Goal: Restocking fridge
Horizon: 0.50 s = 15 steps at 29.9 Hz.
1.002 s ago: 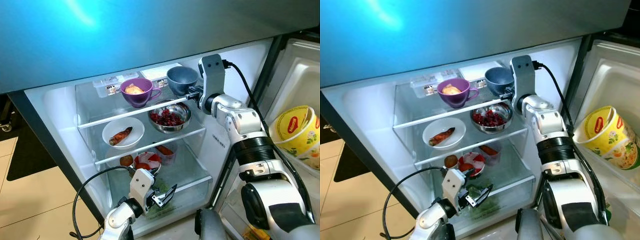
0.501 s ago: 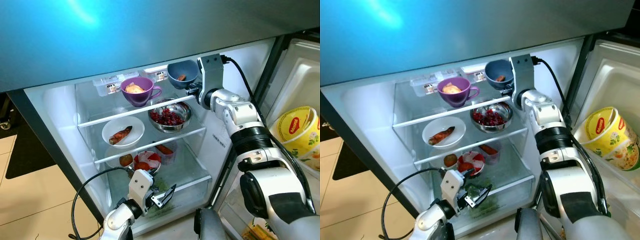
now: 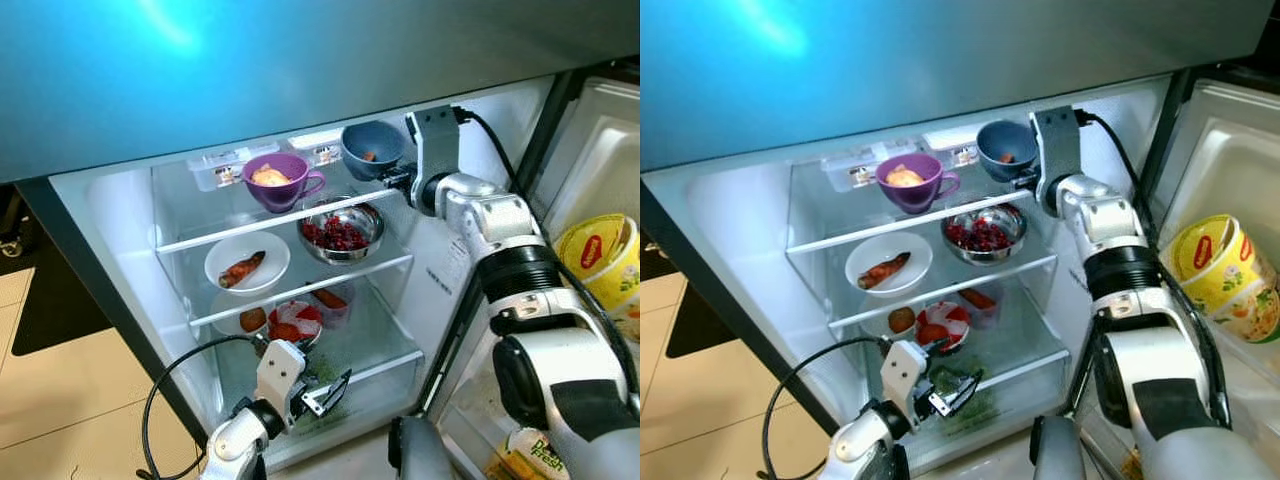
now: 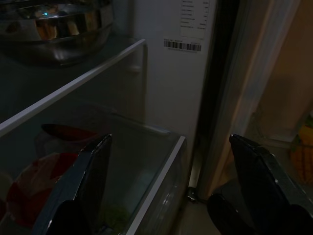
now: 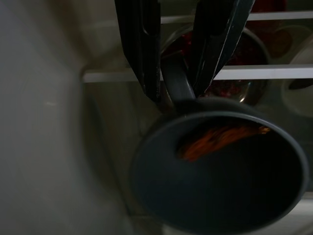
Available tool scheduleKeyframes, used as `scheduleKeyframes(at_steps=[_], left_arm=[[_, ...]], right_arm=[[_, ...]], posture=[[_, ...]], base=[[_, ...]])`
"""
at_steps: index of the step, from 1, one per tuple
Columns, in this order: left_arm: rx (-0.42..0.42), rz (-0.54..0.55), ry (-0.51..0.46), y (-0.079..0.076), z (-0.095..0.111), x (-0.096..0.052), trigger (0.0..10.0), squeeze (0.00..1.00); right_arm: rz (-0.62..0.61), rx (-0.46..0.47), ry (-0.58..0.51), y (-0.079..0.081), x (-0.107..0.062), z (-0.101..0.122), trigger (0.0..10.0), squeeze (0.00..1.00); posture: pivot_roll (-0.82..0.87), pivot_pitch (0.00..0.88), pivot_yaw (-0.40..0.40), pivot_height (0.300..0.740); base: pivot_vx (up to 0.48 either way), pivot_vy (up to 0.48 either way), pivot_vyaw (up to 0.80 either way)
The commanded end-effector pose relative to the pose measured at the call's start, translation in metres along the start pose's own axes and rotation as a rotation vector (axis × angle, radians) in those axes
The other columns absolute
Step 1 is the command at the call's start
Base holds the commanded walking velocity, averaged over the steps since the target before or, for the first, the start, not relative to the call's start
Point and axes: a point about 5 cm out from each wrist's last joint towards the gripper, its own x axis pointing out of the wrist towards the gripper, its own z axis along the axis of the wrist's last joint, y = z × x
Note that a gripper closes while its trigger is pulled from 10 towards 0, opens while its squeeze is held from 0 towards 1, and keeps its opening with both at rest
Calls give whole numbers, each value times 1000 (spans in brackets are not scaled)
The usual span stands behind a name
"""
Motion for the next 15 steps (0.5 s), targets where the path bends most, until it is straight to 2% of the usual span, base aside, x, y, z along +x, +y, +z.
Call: scheduleKeyframes(at_steps=[1,15], left_arm=[[-22,-7,-9,-6,1,4,10000,0],[-20,-10,-7,-5,1,4,10000,0]], right_arm=[[11,1,-34,2,-3,14,10000,0],[-13,6,-7,-7,-8,12,10000,0]], posture=[[-85,27,32,551],[-83,28,36,551]], base=[[0,0,0],[0,0,0]])
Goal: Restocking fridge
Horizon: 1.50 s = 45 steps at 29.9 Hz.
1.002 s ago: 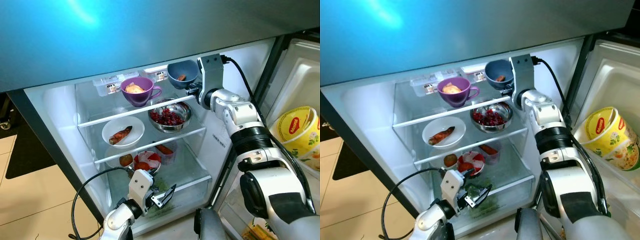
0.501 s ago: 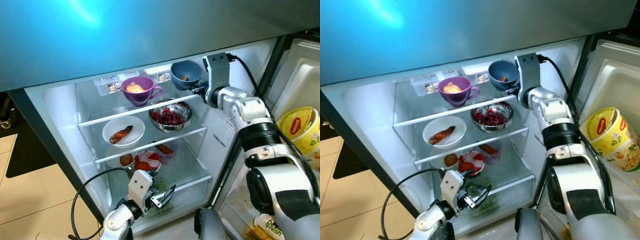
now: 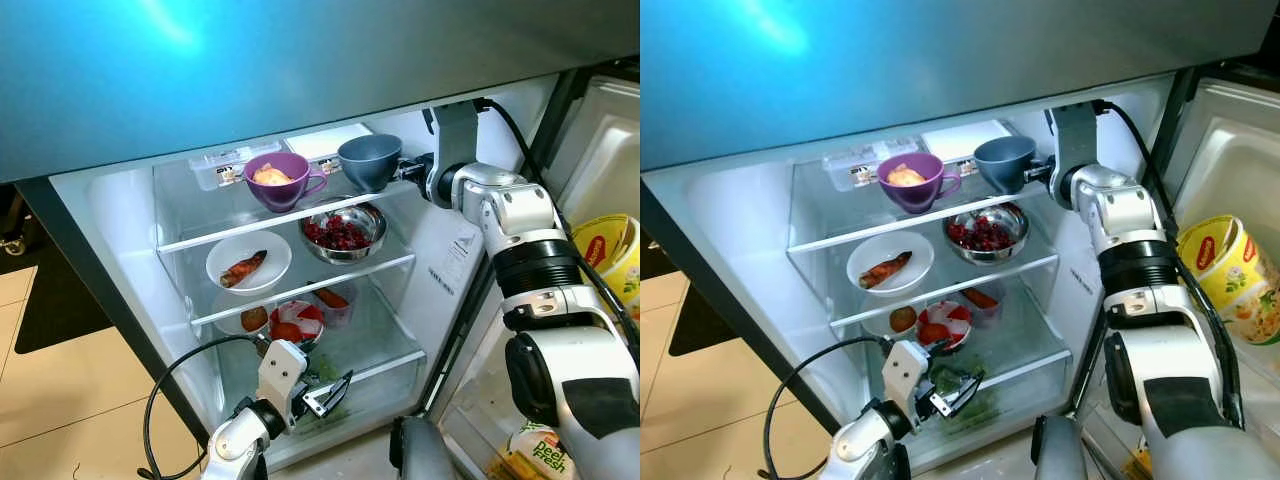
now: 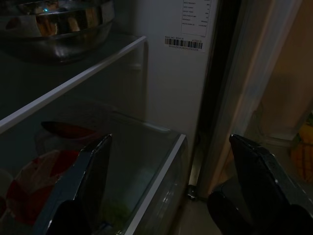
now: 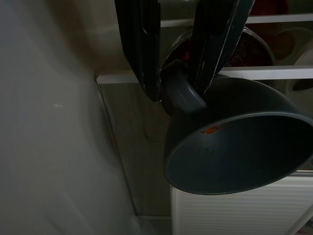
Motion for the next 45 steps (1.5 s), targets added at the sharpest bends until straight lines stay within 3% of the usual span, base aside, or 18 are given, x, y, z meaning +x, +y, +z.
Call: scheduleKeyframes(at_steps=[1,12,13,14,16,17,25,26,27,31,32,45], left_arm=[[-17,-8,-12,-5,2,4,10000,0],[-15,-9,-12,-4,2,4,10000,0],[-15,-9,-12,-4,2,4,10000,0],[-15,-8,-11,-3,2,4,10000,0],[-15,-8,-11,-4,2,4,10000,0],[-15,-8,-11,-3,2,4,10000,0],[-13,-11,-11,-3,2,5,10000,0],[-13,-11,-12,-3,3,5,10000,0],[-12,-12,-12,-3,3,6,10000,0],[-11,-13,-12,-2,3,6,10000,0],[-11,-13,-12,-2,3,6,10000,0],[-11,-16,-12,-2,4,7,10000,0]], right_arm=[[-4,10,-15,1,-2,6,10000,0],[-7,54,2,8,2,-6,10000,16],[-10,61,1,8,2,-6,10000,271],[-14,64,1,8,2,-7,10000,431],[-14,61,2,8,2,-7,10000,376],[-14,60,0,9,2,-7,10000,0],[-15,63,-12,9,2,-5,10000,0],[-4,72,-23,8,1,-5,10000,627],[-9,63,-24,8,1,-5,10000,1000],[-7,51,-22,9,1,-5,10000,941],[-1,58,-27,8,0,-3,10000,0],[-58,61,18,-4,-2,-10,10000,0]], posture=[[-83,28,36,551],[-80,28,39,551],[-77,27,38,551],[-76,27,38,551],[-77,25,38,551],[-77,23,38,551],[-78,17,37,551],[-79,15,37,551],[-78,14,37,551],[-78,13,38,551],[-78,12,39,551],[-83,12,43,551]], base=[[0,0,0],[0,0,0],[0,0,0],[0,0,0],[0,0,0],[0,0,0],[0,0,0],[0,0,0],[0,0,0],[0,0,0],[0,0,0],[0,0,0]])
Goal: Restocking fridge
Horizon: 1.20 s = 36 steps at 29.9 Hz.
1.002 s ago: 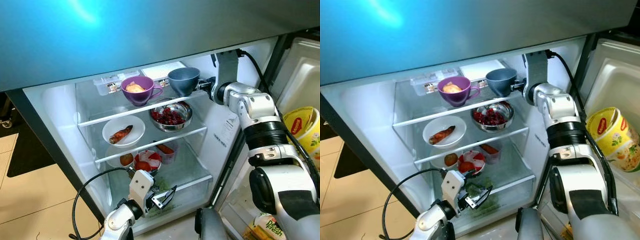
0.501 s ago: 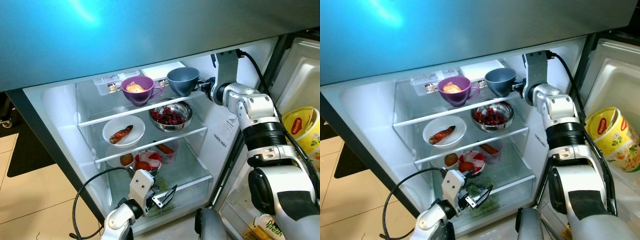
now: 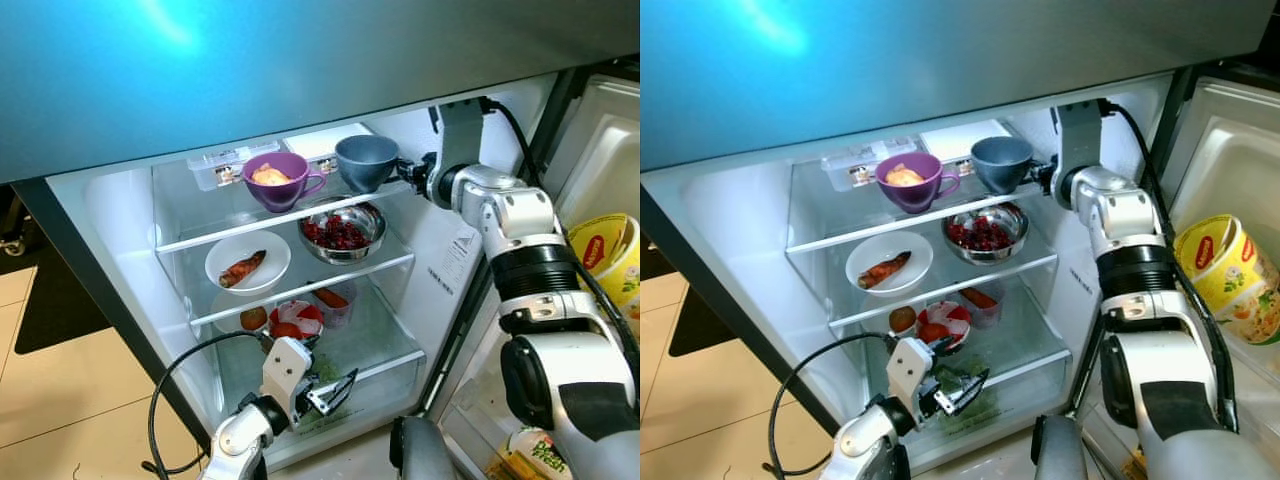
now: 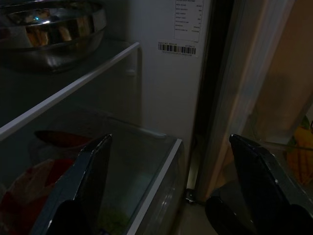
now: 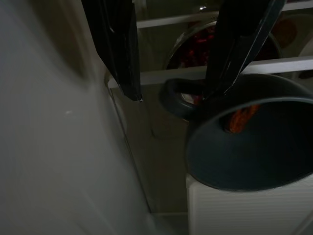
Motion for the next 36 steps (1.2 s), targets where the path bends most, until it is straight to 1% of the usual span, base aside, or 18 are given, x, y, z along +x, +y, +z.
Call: scheduleKeyframes(at_steps=[1,5,14,15,16,17,20,21,22,23,25,26,28,29,32,34,35,36], left_arm=[[-22,2,0,-2,-1,2,10000,0],[-22,2,-2,-2,0,2,10000,0],[-21,1,0,-2,-1,2,10000,0],[-20,1,-1,-1,0,2,10000,0],[-20,1,-3,-1,0,2,10000,0],[-20,1,-3,-1,0,2,10000,0],[-20,1,-3,-1,0,2,10000,0],[-20,1,-3,-1,0,2,10000,0],[-21,-2,0,0,0,2,10000,0],[-21,-3,1,0,0,2,10000,0],[-21,-5,2,0,0,2,10000,0],[-21,-5,2,0,0,2,10000,0],[-21,-6,3,1,0,1,10000,0],[-21,-6,3,1,0,1,10000,0],[-20,-5,6,3,-1,0,10000,0],[-19,-4,10,4,-1,-1,10000,0],[-19,-4,10,4,-1,-1,10000,0],[-19,-4,12,4,-2,-1,10000,0]], right_arm=[[-4,12,30,-2,-1,-7,10000,0],[3,22,31,-4,-2,-8,10000,0],[32,75,-20,-16,-9,0,10000,0],[46,83,-28,-17,-11,1,10000,0],[91,102,-51,-20,-16,3,10000,0],[91,102,-51,-20,-16,3,10000,0],[156,118,-63,-21,-22,2,10000,0],[156,118,-63,-21,-22,2,10000,0],[229,96,-61,-19,-29,-3,10000,0],[260,83,-57,-17,-32,-6,10000,0],[301,61,-50,-13,-37,-12,10000,0],[301,61,-50,-13,-37,-12,10000,0],[353,34,-47,-6,-42,-22,10000,0],[353,34,-47,-6,-42,-22,10000,0],[445,-31,-85,7,-51,-29,10000,0],[520,-77,-119,18,-60,-35,10000,0],[520,-77,-119,18,-60,-35,10000,0],[547,-83,-127,21,-64,-37,10000,0]], posture=[[-83,11,44,551],[-82,12,43,551],[-82,10,48,551],[-81,9,48,551],[-81,9,48,551],[-81,9,48,551],[-83,7,50,551],[-83,7,50,551],[-85,6,51,551],[-85,6,51,551],[-85,6,51,551],[-85,6,51,551],[-89,5,55,551],[-89,5,55,551],[-89,3,58,551],[-87,2,58,551],[-87,2,58,551],[-87,0,58,551]], base=[[0,0,0],[0,0,0],[0,0,0],[0,0,0],[0,0,0],[0,0,0],[0,0,0],[0,0,0],[0,0,0],[0,0,0],[0,0,0],[0,0,0],[0,0,0],[0,0,0],[0,0,0],[0,0,0],[0,0,0],[0,0,0]])
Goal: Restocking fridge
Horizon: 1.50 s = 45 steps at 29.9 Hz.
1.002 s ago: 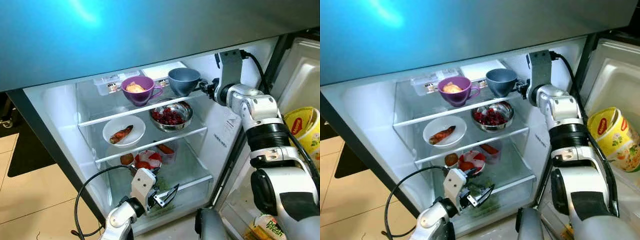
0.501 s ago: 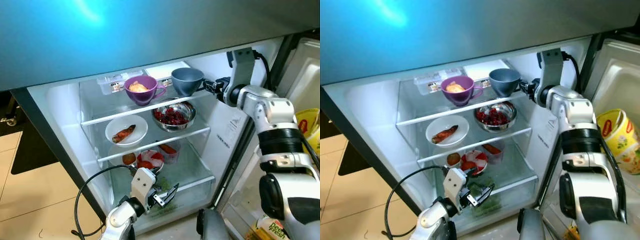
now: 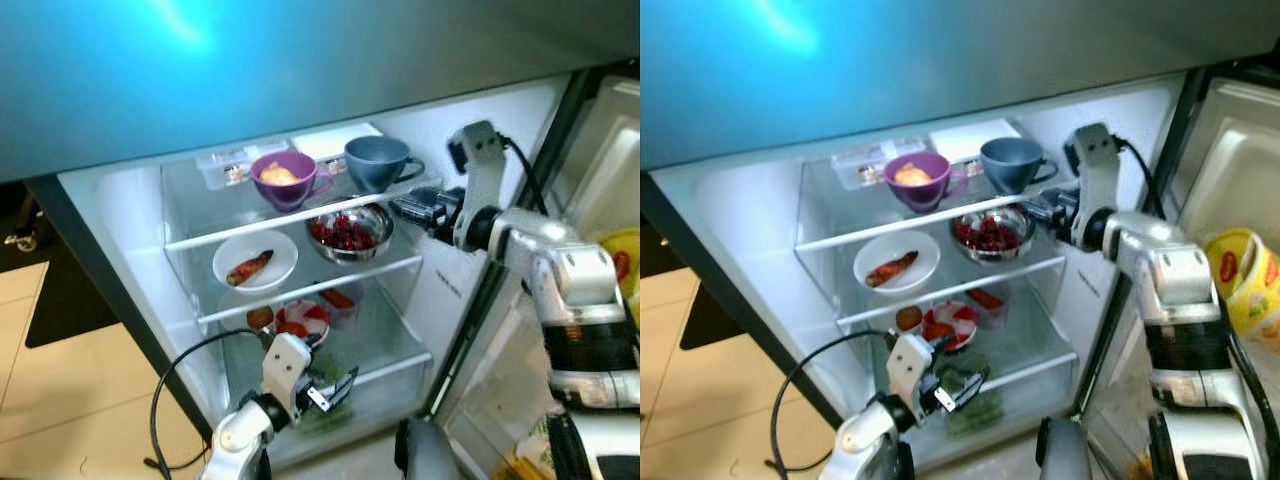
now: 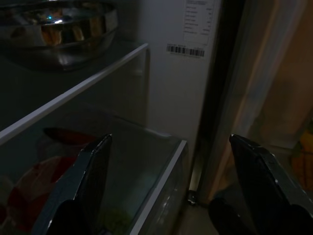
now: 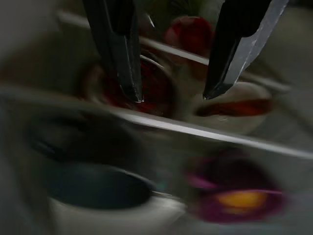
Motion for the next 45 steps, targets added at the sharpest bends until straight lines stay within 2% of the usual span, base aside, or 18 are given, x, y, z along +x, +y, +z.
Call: scheduleKeyframes(at_steps=[1,11,15,17,20,26,33,37,40,41,43,45], left_arm=[[-2,3,18,3,-2,-2,10000,0],[2,-2,21,5,-2,-2,10000,0],[2,-2,21,5,-2,-1,10000,0],[2,-4,19,4,-2,0,10000,0],[1,-4,20,4,-2,0,10000,0],[-3,-5,25,3,-3,-1,10000,0],[-6,2,36,4,-6,-3,10000,0],[-10,11,48,4,-8,-5,10000,0],[-19,23,70,5,-13,-9,10000,0],[-19,23,70,5,-13,-9,10000,0],[-26,31,93,5,-18,-15,10000,0],[-27,32,97,5,-19,-16,10000,0]], right_arm=[[65,4,-10,10,-1,-4,10000,0],[310,-33,-181,52,-17,10,10000,0],[344,-36,-191,56,-20,10,10000,0],[388,-45,-201,63,-24,10,10000,0],[468,-49,-170,79,-30,1,10000,0],[491,-50,-114,91,-30,-18,10000,0],[439,-56,-50,93,-22,-46,10000,0],[386,21,-19,87,-19,-66,10000,0],[340,118,-4,81,-18,-84,10000,0],[340,118,-4,81,-18,-84,10000,0],[279,186,23,74,-19,-105,10000,0],[263,200,28,72,-20,-109,10000,0]], posture=[[-87,0,58,551],[-93,0,58,551],[-95,0,57,551],[-95,0,57,551],[-98,0,58,551],[-102,0,62,551],[-101,0,60,551],[-99,0,59,551],[-97,0,60,551],[-97,0,60,551],[-94,0,61,556],[-94,0,61,561]], base=[[0,0,0],[0,0,0],[0,0,0],[0,0,0],[0,0,0],[0,0,0],[0,0,0],[0,0,0],[0,0,0],[0,0,0],[0,0,0],[0,0,0]])
